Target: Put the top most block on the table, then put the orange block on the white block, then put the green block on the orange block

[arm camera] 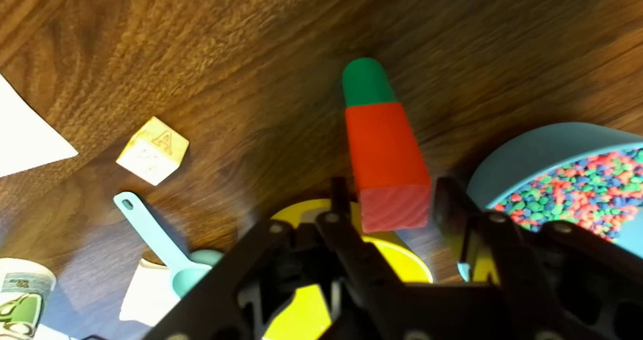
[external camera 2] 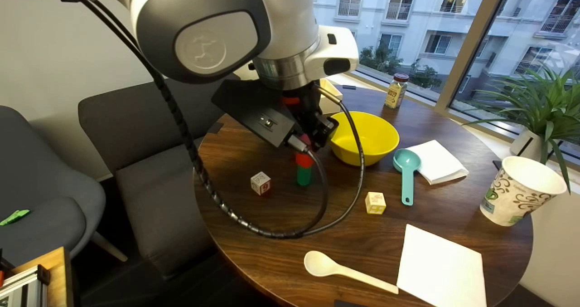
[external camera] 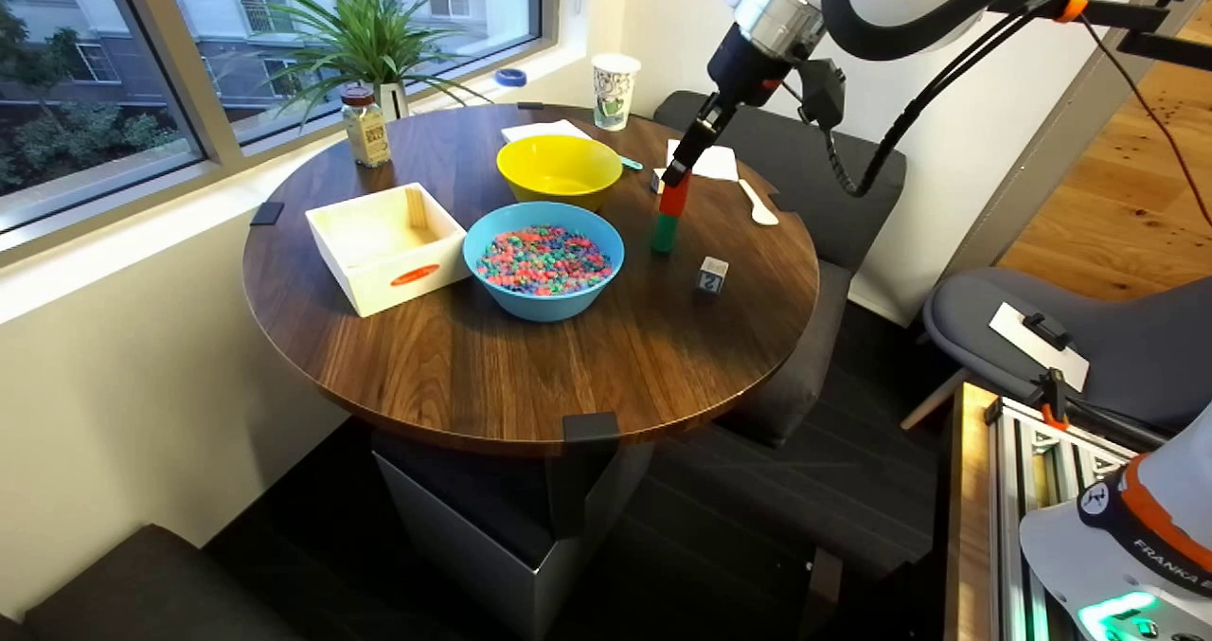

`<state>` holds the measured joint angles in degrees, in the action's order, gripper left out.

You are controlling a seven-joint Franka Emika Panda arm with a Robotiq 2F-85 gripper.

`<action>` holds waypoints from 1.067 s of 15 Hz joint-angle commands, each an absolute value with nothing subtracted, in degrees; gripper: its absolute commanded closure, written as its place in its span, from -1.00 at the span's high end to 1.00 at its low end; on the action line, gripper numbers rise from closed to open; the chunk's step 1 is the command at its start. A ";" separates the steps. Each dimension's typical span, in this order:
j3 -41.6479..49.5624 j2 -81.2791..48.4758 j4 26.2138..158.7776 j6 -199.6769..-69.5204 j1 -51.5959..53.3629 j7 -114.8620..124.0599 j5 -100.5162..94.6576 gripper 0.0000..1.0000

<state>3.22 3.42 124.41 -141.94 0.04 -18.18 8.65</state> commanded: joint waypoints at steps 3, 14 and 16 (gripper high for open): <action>3.08 2.00 123.36 -141.71 -0.36 -19.52 9.44 -0.83; 2.27 7.69 120.80 -130.15 -0.59 -9.05 3.91 -0.83; 1.76 9.06 120.87 -126.01 -0.44 -6.70 2.43 -0.83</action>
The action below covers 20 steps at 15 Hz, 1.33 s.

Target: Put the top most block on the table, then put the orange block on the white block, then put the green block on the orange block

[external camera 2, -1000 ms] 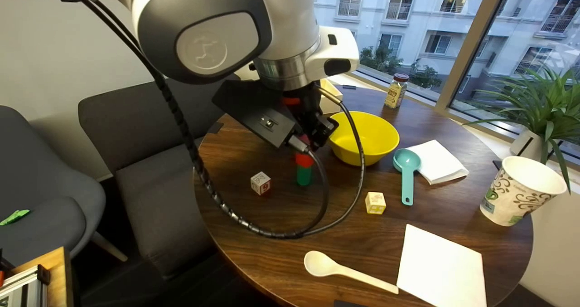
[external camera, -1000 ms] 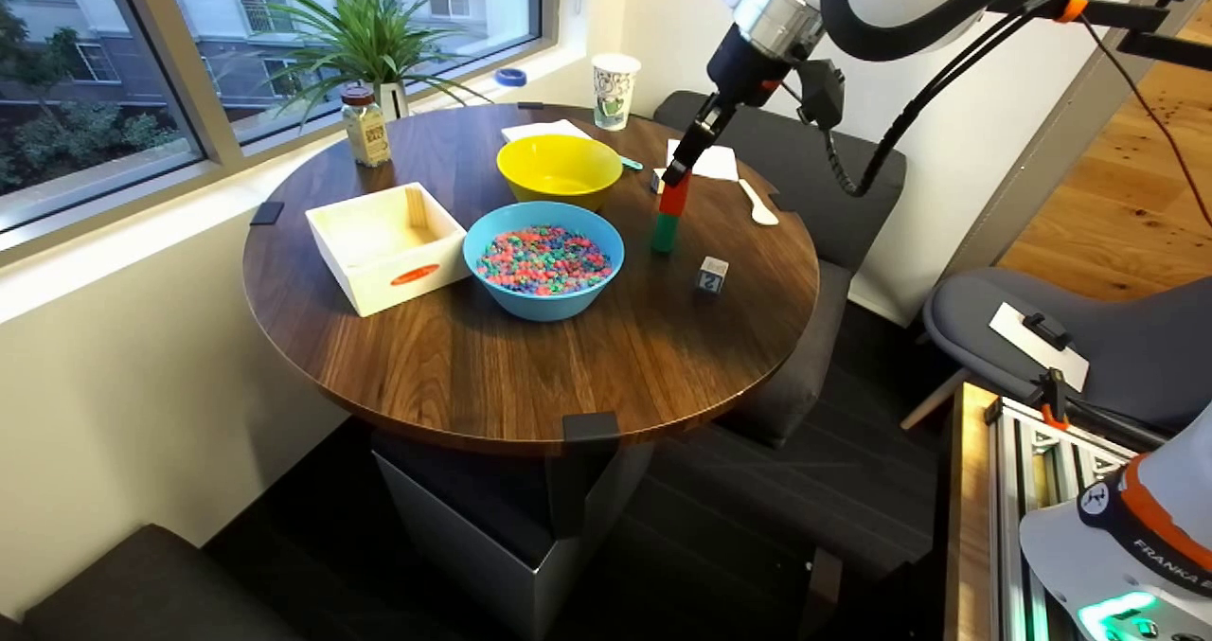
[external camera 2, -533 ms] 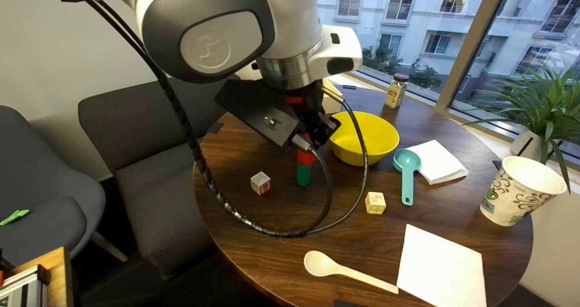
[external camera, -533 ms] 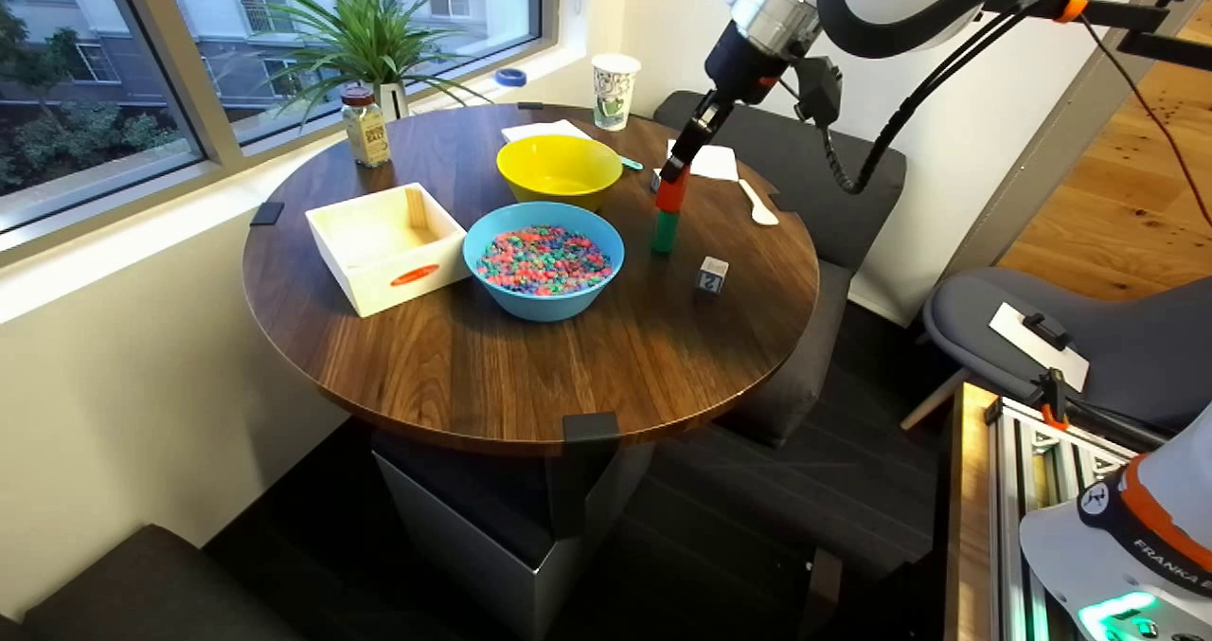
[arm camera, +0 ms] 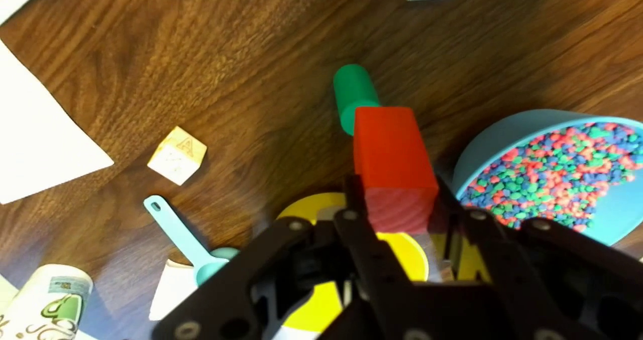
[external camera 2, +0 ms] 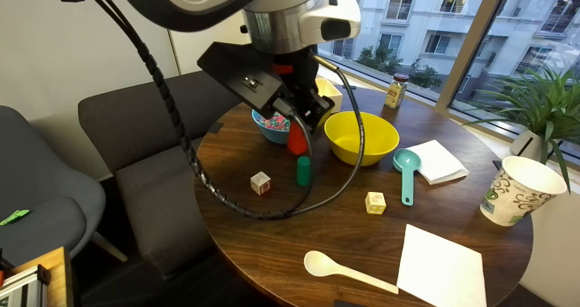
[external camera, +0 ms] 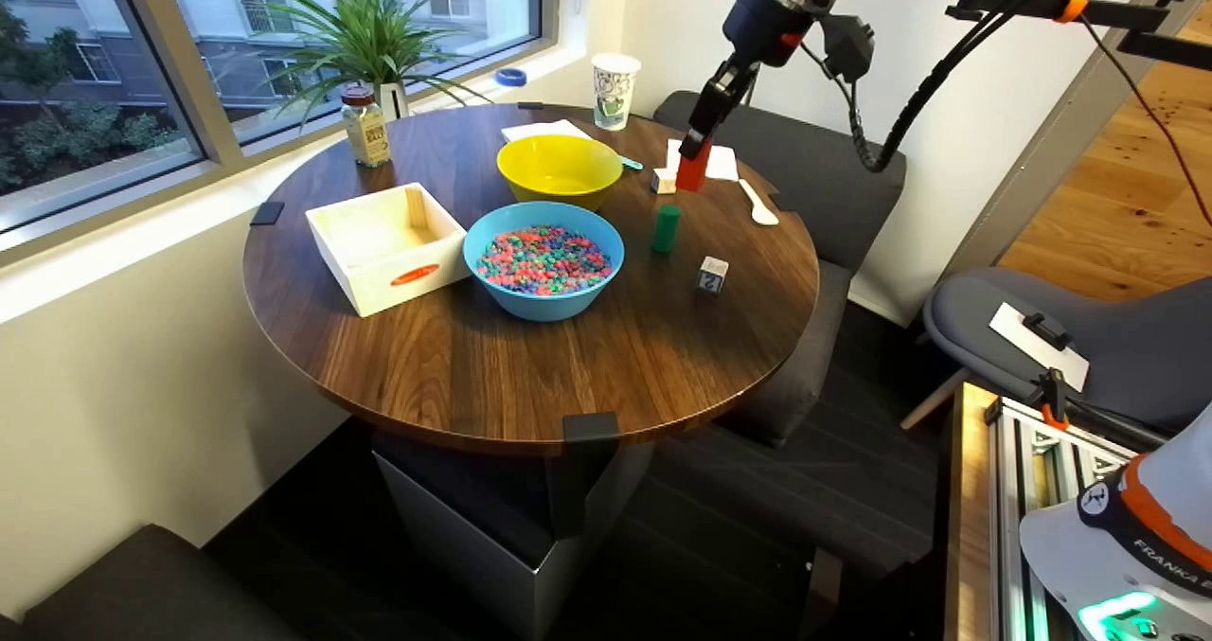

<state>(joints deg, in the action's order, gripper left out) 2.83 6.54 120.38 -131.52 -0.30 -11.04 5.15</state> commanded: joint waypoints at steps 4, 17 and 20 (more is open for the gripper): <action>0.31 11.11 122.24 -122.19 -0.26 -2.28 -1.75 -0.83; -3.08 14.35 129.98 -122.29 0.31 8.04 -5.15 -0.83; -2.69 12.86 128.25 -121.88 0.31 6.77 -4.32 -0.33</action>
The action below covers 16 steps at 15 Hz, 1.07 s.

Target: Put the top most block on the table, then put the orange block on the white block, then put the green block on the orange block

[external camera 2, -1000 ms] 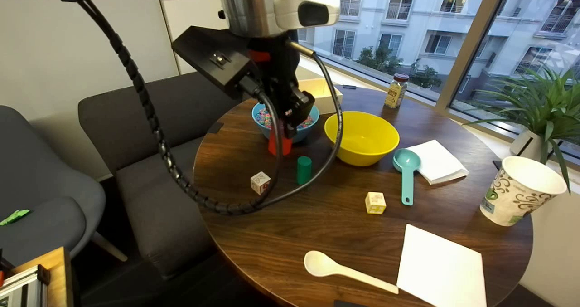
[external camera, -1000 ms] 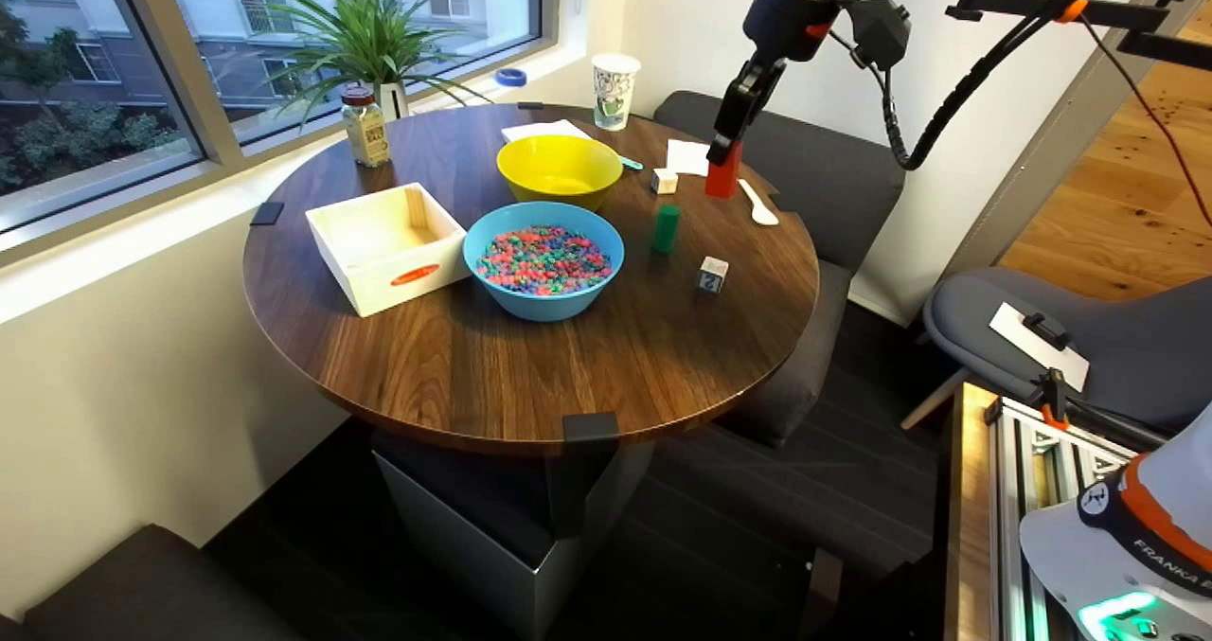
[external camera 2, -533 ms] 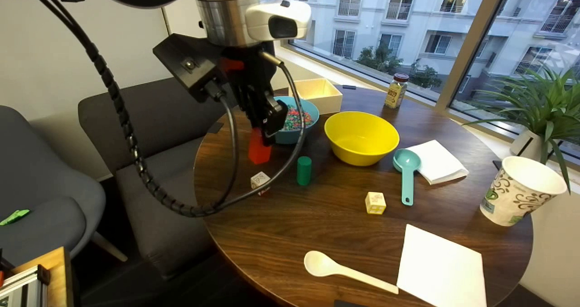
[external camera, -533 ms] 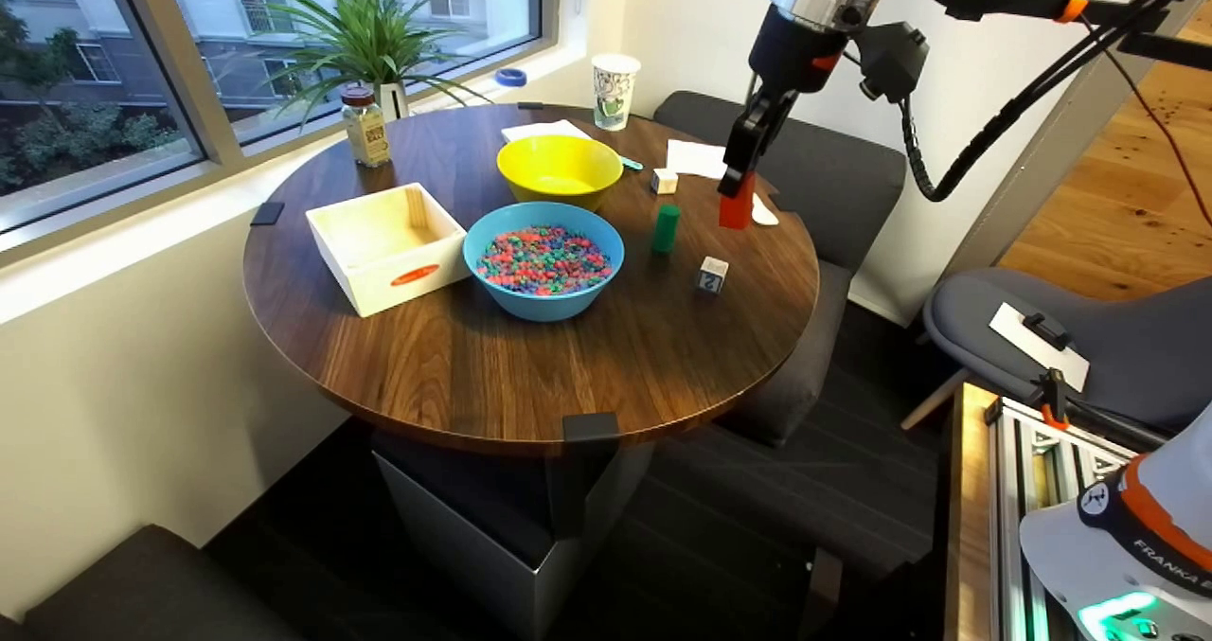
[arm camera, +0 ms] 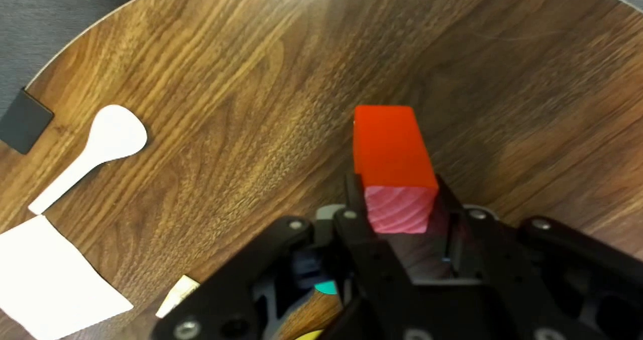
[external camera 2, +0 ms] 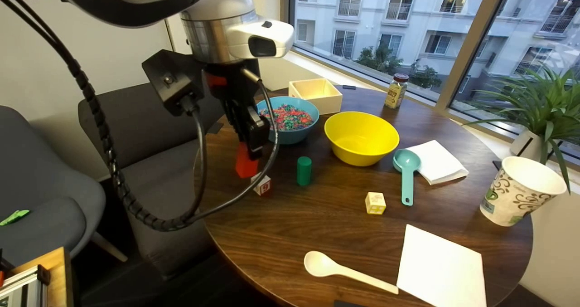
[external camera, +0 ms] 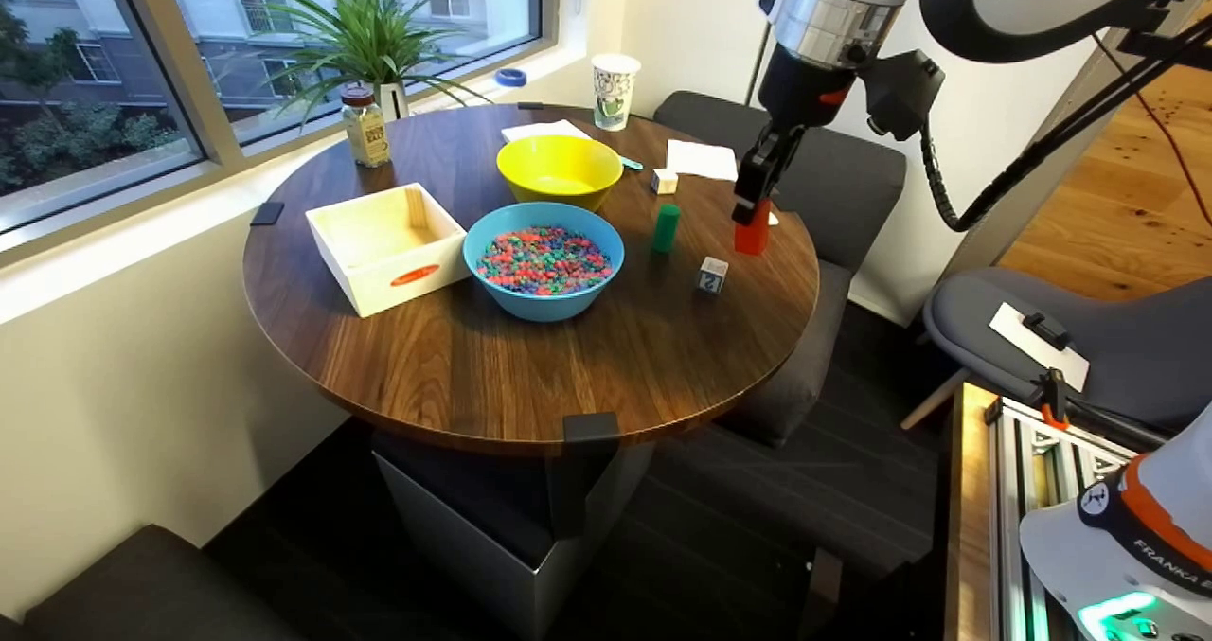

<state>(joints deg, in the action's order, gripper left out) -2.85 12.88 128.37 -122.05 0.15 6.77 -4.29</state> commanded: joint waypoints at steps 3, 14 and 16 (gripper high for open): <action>-2.68 12.78 128.69 -122.37 0.14 6.64 -5.08 -0.83; -2.97 14.29 135.11 -133.13 0.18 5.38 -8.08 -0.83; -3.09 14.42 135.75 -134.60 0.26 5.55 -7.98 -0.83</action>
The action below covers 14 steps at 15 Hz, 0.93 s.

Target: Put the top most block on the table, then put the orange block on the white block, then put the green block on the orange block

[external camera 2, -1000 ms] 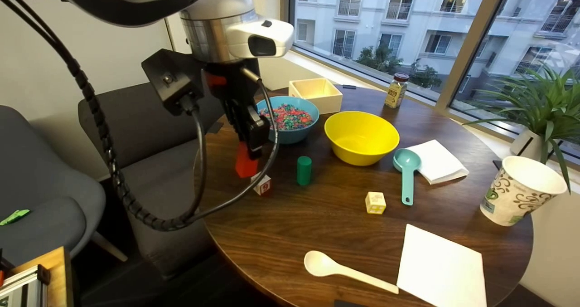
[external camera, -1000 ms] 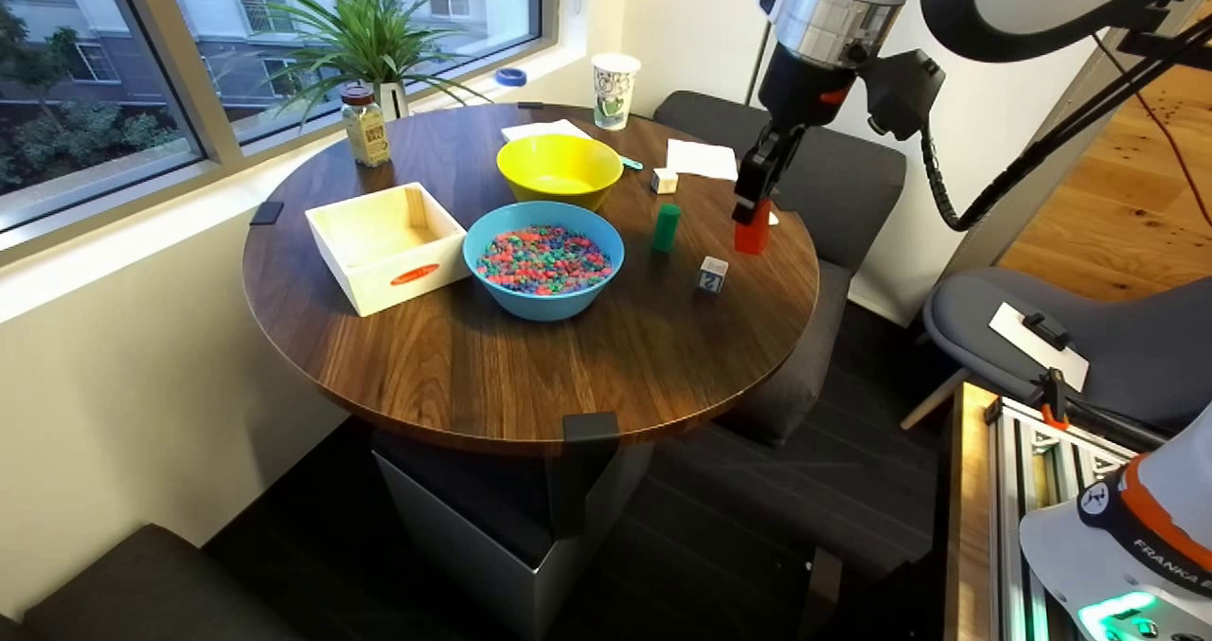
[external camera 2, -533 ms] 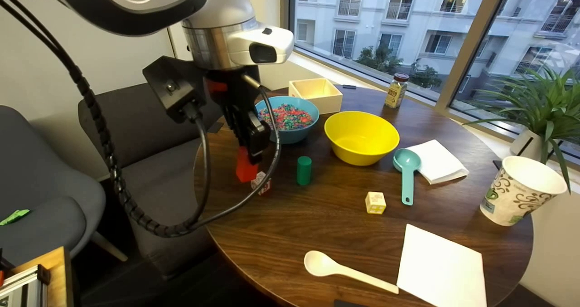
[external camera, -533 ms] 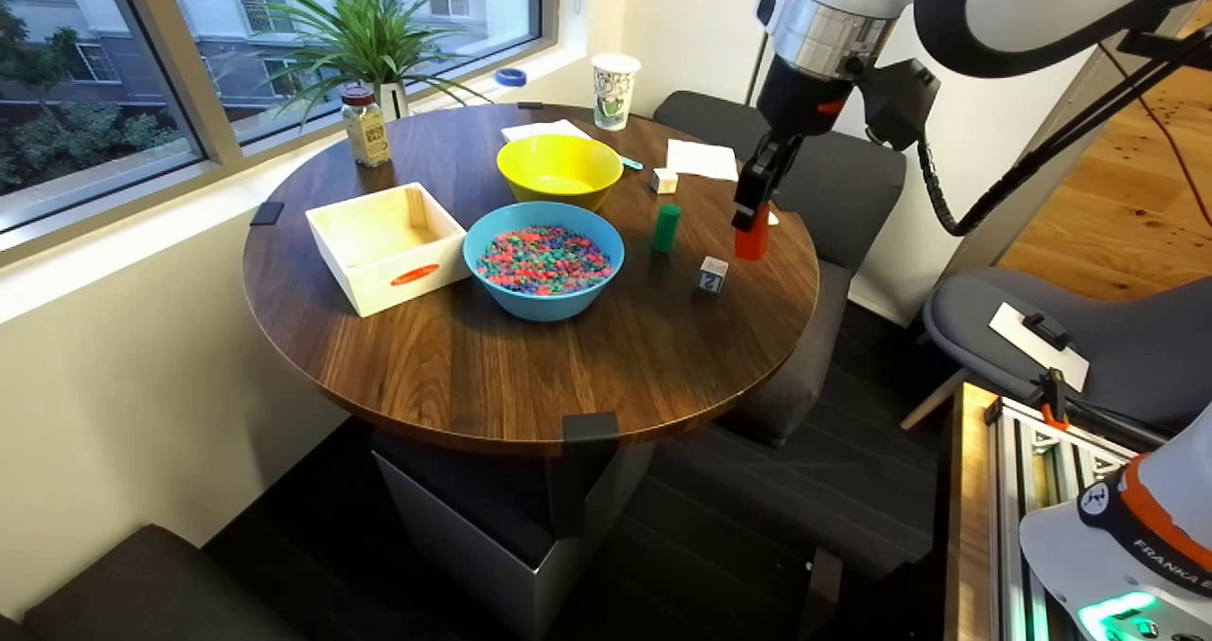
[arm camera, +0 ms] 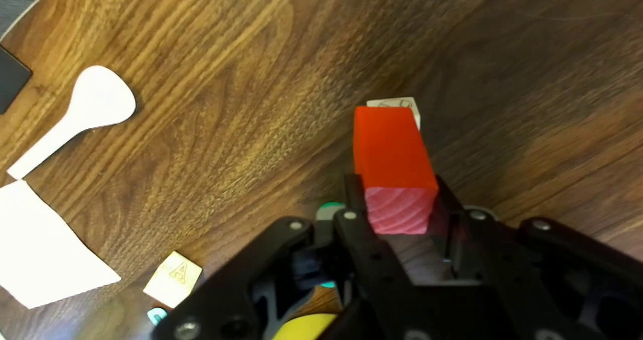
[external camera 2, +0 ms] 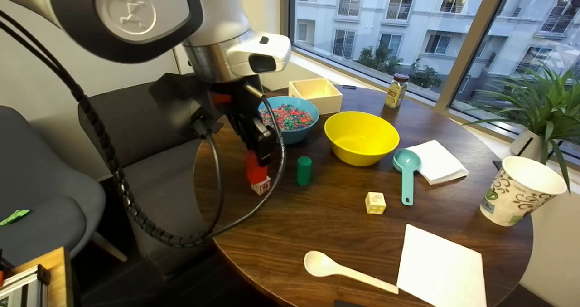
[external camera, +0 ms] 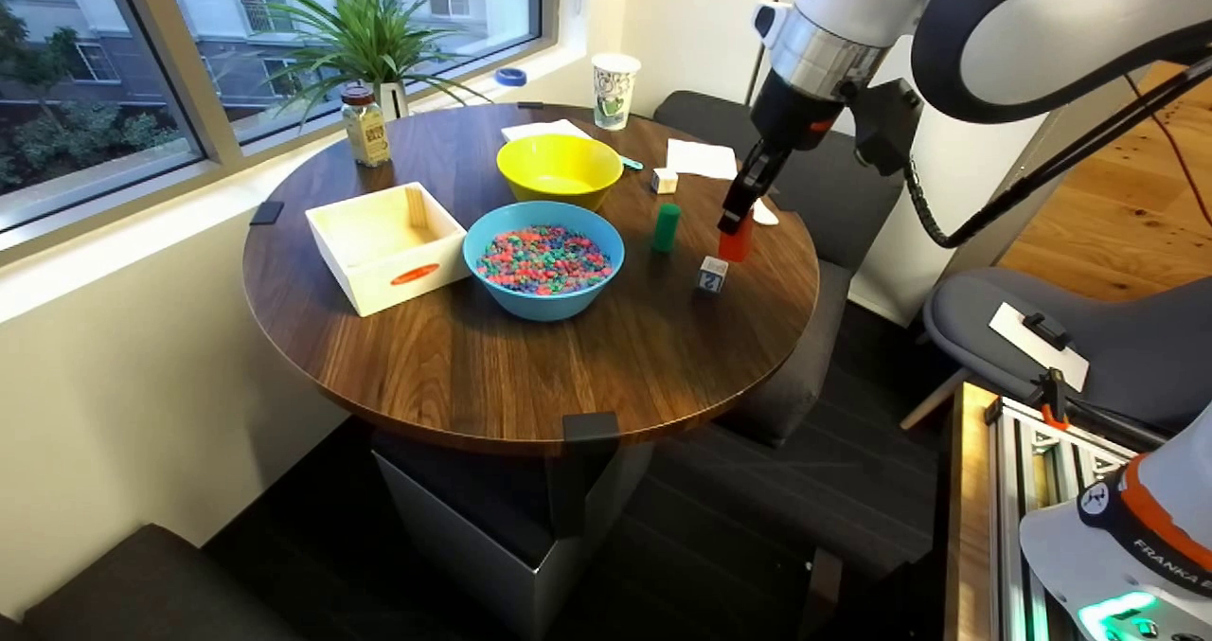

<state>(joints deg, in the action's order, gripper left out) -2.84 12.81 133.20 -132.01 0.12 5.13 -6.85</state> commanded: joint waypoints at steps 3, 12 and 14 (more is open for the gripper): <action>-3.18 14.53 136.61 -136.40 0.24 5.57 -7.97 -0.83; -3.70 14.70 138.42 -139.74 0.24 5.85 -8.76 -0.83; -3.80 14.67 138.77 -140.30 0.16 6.00 -9.21 -0.83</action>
